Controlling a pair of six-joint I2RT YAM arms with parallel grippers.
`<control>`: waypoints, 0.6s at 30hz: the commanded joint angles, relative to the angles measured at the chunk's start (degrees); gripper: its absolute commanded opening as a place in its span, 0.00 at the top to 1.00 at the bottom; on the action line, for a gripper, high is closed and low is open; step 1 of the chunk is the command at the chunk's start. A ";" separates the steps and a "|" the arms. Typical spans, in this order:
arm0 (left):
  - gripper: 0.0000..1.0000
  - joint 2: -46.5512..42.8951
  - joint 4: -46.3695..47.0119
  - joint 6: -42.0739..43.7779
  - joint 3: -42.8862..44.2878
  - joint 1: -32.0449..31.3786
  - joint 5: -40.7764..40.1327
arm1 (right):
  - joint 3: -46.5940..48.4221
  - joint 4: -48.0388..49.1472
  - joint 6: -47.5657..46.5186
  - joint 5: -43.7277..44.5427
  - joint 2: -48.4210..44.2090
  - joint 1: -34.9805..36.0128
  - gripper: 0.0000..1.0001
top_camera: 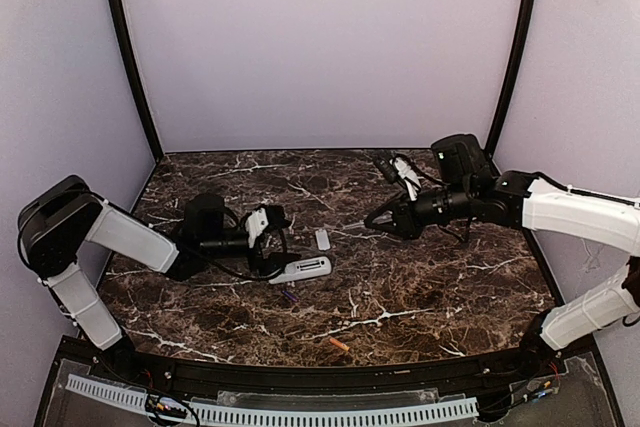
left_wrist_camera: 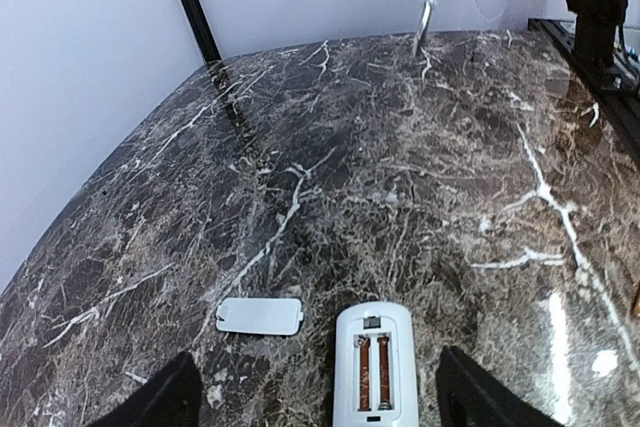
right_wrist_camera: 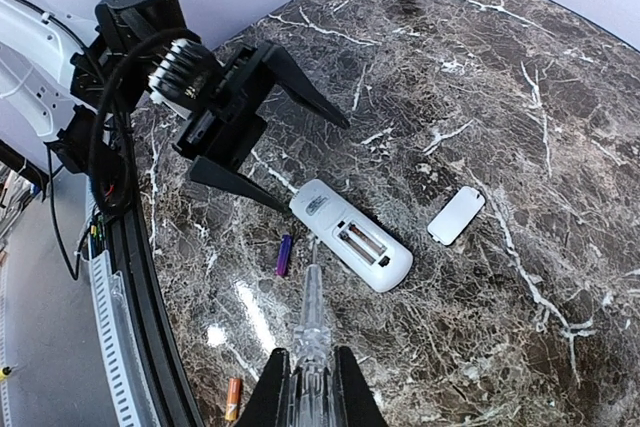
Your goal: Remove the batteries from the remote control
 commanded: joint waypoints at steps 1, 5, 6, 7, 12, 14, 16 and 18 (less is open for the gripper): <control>0.24 -7.14 -6.37 -2.95 -0.30 0.21 1.82 | -0.32 1.94 -1.14 -1.59 -0.01 -0.41 1.00; 0.36 -11.54 -15.20 -4.31 1.64 -0.22 4.21 | 1.34 -0.26 -2.98 -6.71 2.99 -0.36 1.00; 0.37 -12.28 -16.34 -4.19 1.84 -0.69 4.12 | 1.81 -0.85 -3.36 -8.10 3.89 -0.36 1.00; 0.37 -13.77 -18.19 -4.05 1.91 -0.94 3.99 | 2.33 -1.28 -3.72 -9.19 5.00 -0.35 1.00; 0.44 -17.00 -26.20 -4.18 4.75 -4.04 3.44 | 4.47 -1.69 -4.24 -13.28 8.67 0.16 1.00; 0.45 -17.37 -29.29 -3.70 5.84 -5.72 3.15 | 5.56 -1.81 -4.39 -14.36 10.16 0.67 1.00; 0.45 -17.37 -30.01 -3.64 6.59 -7.23 2.82 | 6.87 -2.55 -4.63 -14.56 11.53 1.42 1.00; 0.48 -16.84 -29.87 -4.06 7.42 -8.46 2.58 | 8.39 -3.56 -4.82 -14.10 12.62 2.39 1.00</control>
